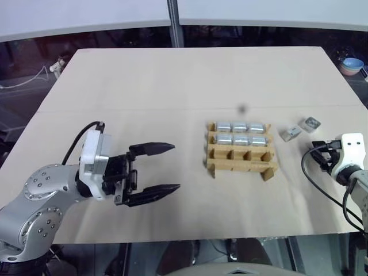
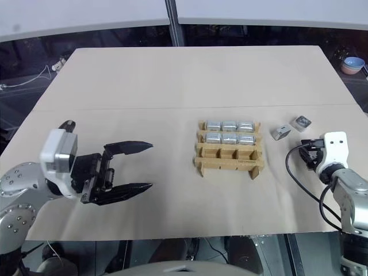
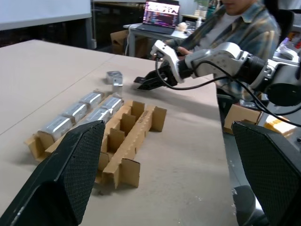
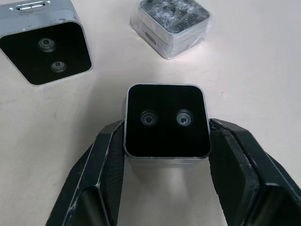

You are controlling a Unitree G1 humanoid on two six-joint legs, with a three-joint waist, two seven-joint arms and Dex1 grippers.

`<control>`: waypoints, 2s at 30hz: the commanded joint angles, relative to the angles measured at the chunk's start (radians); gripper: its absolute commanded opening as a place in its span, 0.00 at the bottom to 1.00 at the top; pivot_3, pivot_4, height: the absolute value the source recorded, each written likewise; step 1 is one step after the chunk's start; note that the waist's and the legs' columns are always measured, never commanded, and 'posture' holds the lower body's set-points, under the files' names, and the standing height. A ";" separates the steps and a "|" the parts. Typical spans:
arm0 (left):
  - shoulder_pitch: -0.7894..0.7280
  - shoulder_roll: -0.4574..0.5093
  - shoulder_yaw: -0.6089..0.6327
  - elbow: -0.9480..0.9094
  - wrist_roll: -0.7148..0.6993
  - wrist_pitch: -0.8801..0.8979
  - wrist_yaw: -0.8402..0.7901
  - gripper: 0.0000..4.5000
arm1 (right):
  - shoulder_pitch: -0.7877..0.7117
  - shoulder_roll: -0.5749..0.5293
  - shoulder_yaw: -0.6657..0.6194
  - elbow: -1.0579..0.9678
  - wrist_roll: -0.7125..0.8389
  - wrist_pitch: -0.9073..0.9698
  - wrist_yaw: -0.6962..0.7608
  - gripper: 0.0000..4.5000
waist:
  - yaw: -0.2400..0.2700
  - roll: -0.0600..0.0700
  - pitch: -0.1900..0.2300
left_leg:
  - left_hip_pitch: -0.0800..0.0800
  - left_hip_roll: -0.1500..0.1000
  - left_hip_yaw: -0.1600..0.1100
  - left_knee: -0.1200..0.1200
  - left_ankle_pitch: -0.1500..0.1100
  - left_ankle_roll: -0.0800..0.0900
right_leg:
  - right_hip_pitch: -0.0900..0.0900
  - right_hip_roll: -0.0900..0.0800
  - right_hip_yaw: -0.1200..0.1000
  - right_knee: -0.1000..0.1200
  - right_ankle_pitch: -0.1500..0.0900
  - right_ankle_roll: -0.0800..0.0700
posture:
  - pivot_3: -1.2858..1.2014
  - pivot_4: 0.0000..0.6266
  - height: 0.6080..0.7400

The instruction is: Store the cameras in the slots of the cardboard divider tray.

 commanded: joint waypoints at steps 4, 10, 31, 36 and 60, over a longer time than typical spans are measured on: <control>-0.197 0.003 -0.062 0.026 -0.308 0.289 0.442 1.00 | 0.154 -0.116 0.023 -0.390 -0.025 -0.211 0.176 0.57 | 0.005 0.001 0.000 | -0.002 0.000 -0.001 0.001 0.000 0.000 | 0.000 0.000 -0.001 0.001 0.000 0.000 | 0.52 0.24 1.00; -0.489 0.031 -0.216 0.295 -0.795 0.515 0.721 1.00 | 0.112 -0.259 0.198 -0.608 -0.077 -0.355 0.342 0.57 | -0.022 -0.002 0.001 | 0.000 0.000 -0.001 0.005 0.000 0.000 | 0.001 0.001 -0.001 0.004 0.000 0.001 | 0.52 0.24 1.00; -0.697 -0.155 -0.416 0.461 -0.919 0.612 0.943 0.75 | -0.345 -0.172 0.500 -0.534 -0.147 -0.416 0.442 0.55 | -0.020 -0.004 0.002 | -0.008 -0.001 -0.003 0.015 0.000 -0.001 | -0.006 0.000 -0.002 0.010 0.000 0.000 | 0.52 0.24 1.00; -0.701 -0.177 -0.410 0.469 -0.916 0.606 0.953 0.18 | -0.352 -0.158 0.501 -0.553 -0.131 -0.388 0.445 0.55 | -0.020 -0.004 0.002 | -0.008 -0.001 -0.003 0.015 0.000 -0.001 | -0.006 0.000 -0.002 0.010 0.000 0.000 | 0.52 0.24 1.00; -1.053 -0.109 -0.871 0.706 0.333 0.207 -0.177 0.16 | 0.309 -0.052 -0.160 -0.683 0.440 -0.259 0.467 0.99 | -0.003 -0.004 0.002 | -0.012 -0.003 -0.005 0.016 0.000 0.000 | -0.007 0.000 -0.005 0.009 0.000 0.000 | 0.52 0.24 1.00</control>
